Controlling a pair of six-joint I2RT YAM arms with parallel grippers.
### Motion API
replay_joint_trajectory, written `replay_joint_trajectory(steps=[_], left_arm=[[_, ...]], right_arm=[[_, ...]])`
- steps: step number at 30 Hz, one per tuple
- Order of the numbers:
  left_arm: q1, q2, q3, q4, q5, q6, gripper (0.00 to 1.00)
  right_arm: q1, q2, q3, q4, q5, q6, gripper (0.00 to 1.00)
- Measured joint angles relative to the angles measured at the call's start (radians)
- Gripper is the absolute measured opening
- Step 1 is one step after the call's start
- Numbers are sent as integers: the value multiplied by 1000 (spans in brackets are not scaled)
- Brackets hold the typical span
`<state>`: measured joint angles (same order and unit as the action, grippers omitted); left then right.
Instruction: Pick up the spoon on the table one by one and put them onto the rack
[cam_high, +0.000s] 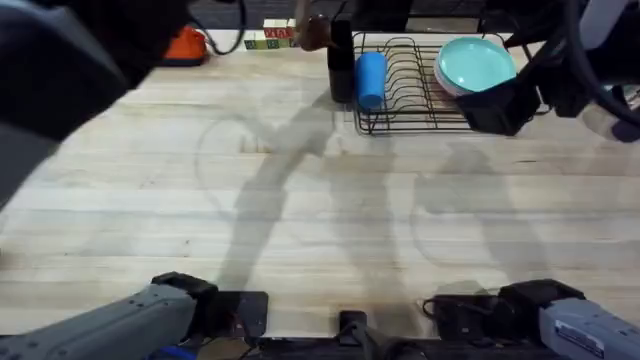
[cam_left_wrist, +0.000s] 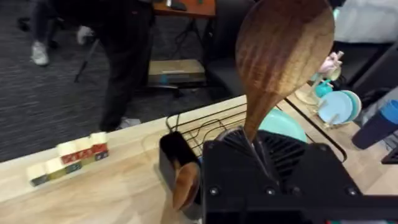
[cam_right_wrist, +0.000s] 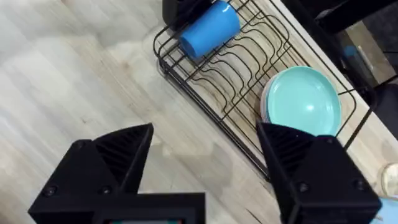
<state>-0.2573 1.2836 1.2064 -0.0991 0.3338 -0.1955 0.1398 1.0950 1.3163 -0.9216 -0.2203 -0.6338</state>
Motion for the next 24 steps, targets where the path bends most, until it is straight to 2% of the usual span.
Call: replay_joint_trajectory(steps=[9,14,18,19,24], left_arm=[[-64,130,0,149,13,-3,44],[-117,218,0,233,19,-3,44],[-119,271,0,276,22,-2,43],[-118,308,0,320,22,5,44],[-118,361,0,358,22,10,44]], right_arm=[[0,0,0,-1,8,-2,998],[0,0,0,-1,13,-3,997],[0,0,0,-1,15,-5,998],[0,0,0,-1,15,-7,998],[0,0,0,-1,15,-7,998]])
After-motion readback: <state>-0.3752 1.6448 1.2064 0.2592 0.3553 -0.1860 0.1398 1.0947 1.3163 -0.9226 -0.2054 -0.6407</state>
